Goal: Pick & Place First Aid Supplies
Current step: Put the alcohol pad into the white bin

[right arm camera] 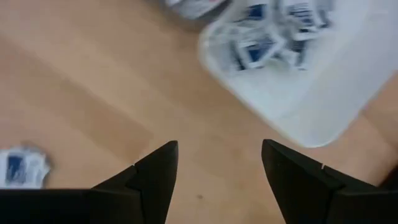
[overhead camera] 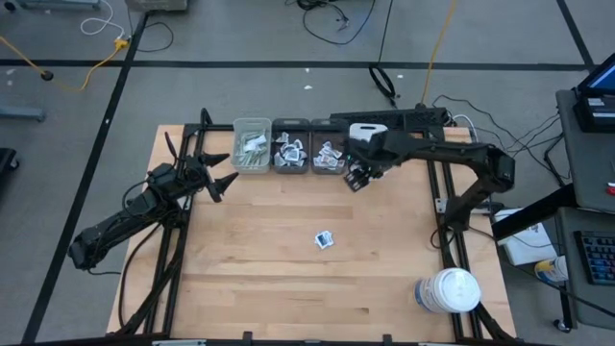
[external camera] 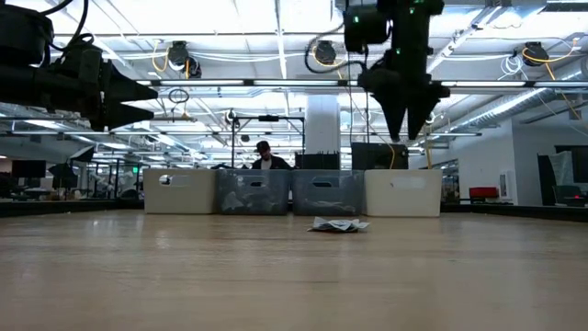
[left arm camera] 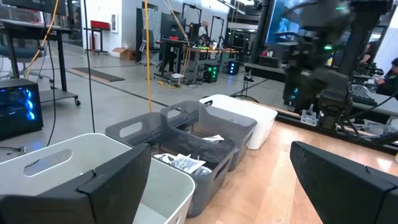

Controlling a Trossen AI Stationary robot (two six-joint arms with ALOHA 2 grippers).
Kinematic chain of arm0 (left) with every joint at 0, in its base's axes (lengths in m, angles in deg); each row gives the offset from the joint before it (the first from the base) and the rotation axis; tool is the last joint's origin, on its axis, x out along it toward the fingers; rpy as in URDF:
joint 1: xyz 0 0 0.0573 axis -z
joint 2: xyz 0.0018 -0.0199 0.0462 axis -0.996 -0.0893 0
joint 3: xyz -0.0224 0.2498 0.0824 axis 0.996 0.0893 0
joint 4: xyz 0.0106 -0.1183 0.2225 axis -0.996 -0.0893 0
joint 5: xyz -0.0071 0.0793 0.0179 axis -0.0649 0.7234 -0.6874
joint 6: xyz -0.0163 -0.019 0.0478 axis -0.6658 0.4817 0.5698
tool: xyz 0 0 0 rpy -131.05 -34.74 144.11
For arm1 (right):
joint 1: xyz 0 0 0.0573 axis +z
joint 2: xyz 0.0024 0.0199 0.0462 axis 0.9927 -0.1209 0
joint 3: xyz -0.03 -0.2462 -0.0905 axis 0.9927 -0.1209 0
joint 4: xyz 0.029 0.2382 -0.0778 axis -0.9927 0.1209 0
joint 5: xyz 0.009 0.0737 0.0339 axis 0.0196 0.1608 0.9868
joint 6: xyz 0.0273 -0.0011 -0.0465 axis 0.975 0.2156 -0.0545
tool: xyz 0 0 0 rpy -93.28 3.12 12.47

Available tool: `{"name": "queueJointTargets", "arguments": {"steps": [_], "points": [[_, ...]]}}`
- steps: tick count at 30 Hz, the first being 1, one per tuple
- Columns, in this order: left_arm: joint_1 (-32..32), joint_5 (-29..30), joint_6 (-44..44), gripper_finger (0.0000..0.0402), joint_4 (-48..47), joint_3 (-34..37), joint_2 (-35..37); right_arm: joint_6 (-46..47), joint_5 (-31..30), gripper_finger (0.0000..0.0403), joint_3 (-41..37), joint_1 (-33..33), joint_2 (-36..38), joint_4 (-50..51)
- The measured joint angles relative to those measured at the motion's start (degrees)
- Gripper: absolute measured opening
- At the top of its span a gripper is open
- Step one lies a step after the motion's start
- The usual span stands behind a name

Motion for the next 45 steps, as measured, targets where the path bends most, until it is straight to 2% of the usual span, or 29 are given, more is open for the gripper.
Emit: {"name": "queueJointTargets", "arguments": {"steps": [5,10,18,27,31,42,45], "points": [[0.0,0.0,0.0,0.0392,0.0,0.0,0.0,5.1,-0.1,0.0226,0.0,8.6,-0.2,-6.1],[0.0,0.0,0.0,0.0392,0.0,0.0,0.0,10.7,0.4,0.0226,0.0,16.1,-4.1,-10.6],[0.0,0.0,0.0,0.0392,0.0,0.0,0.0,19.3,2.5,0.0226,0.0,24.1,-10.9,-14.5],[0.0,0.0,0.0,0.0392,0.0,0.0,0.0,32.2,7.5,0.0226,0.0,28.0,-17.9,-24.5],[0.0,0.0,0.0,0.0392,0.0,0.0,0.0,36.2,7.9,0.0226,0.0,28.8,-21.0,-29.3],[0.0,0.0,0.0,0.0392,0.0,0.0,0.0,44.4,7.8,0.0226,0.1,28.3,-23.8,-31.3],[0.0,0.0,0.0,0.0392,0.0,0.0,0.0,45.7,7.7,0.0215,0.1,28.0,-23.8,-31.3]]}}
